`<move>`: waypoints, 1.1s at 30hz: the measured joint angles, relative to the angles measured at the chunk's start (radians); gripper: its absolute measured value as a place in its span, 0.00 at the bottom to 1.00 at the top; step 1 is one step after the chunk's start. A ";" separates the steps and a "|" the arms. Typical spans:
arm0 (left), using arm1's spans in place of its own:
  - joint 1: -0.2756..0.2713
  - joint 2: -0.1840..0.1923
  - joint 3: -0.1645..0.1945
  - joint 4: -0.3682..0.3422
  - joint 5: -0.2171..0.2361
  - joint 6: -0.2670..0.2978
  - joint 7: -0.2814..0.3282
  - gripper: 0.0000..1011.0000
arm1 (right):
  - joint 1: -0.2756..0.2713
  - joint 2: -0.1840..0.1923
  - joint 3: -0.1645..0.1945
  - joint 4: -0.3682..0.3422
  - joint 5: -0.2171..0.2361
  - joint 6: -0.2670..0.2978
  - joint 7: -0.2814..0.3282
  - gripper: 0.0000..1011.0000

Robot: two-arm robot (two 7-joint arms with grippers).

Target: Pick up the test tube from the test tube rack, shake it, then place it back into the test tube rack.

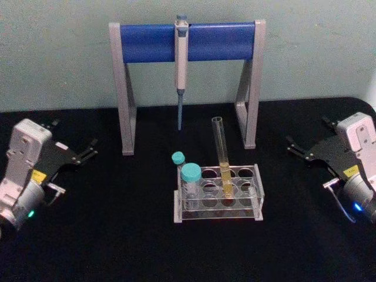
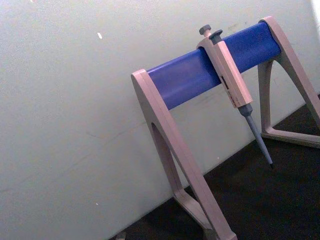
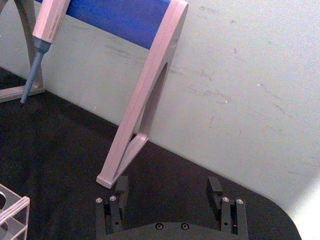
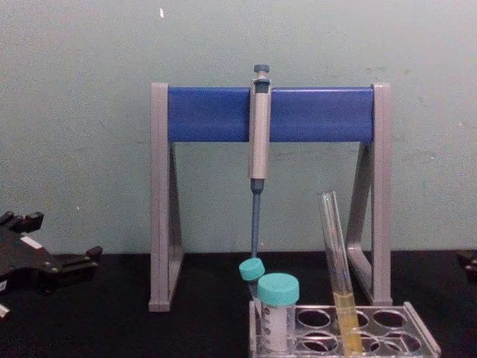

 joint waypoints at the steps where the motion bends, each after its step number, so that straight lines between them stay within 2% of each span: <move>1: 0.000 0.000 0.000 0.000 0.000 0.000 0.000 0.99 | 0.000 0.000 0.000 0.000 0.000 0.000 0.000 0.99; 33: 0.000 0.000 0.000 0.000 0.000 0.000 0.000 0.99 | 0.000 0.000 0.000 0.000 0.000 0.000 0.000 0.99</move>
